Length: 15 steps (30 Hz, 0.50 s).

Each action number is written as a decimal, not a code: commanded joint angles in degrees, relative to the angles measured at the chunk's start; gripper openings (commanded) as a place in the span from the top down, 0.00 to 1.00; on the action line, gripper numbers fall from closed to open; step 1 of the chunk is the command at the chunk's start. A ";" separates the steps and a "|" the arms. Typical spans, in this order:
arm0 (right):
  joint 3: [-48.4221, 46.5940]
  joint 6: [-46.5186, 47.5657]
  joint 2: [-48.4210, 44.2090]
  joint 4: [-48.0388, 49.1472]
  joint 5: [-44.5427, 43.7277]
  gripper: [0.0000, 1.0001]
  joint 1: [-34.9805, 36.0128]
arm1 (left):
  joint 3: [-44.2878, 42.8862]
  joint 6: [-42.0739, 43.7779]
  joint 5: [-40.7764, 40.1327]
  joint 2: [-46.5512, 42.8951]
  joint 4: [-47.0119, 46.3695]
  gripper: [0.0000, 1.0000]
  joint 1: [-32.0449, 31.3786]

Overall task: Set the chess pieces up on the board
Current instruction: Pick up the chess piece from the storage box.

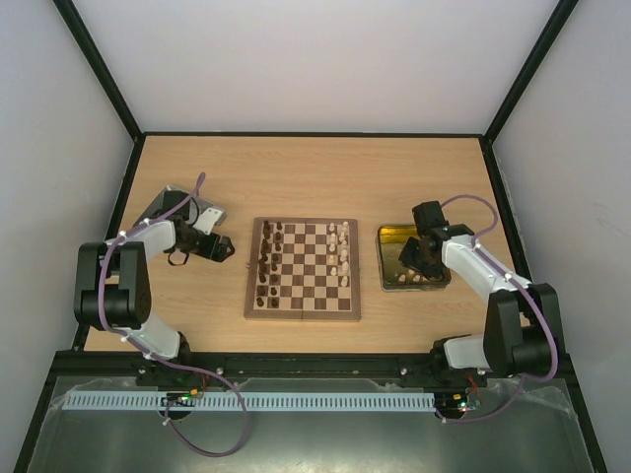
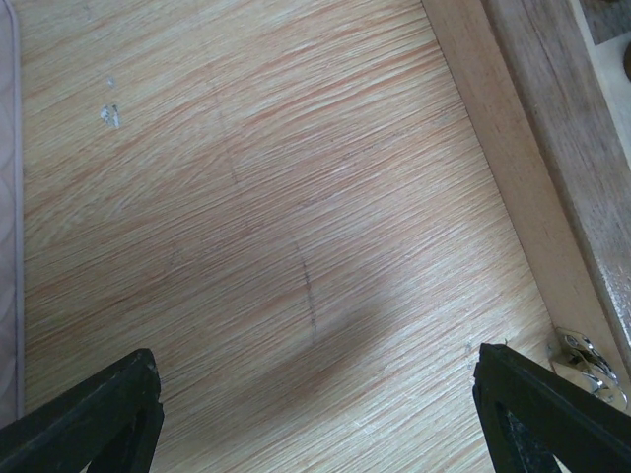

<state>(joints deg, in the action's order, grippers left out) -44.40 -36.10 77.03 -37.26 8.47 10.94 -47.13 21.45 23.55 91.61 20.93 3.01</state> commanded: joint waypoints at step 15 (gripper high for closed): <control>-0.59 -2.21 -2.33 -2.89 -2.00 0.66 -0.22 | -0.05 0.43 0.97 0.50 0.93 0.13 -0.46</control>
<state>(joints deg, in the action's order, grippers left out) -45.41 -37.65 75.55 -38.52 8.29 10.94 -47.13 21.45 23.57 91.92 20.95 2.79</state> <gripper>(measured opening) 0.344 0.865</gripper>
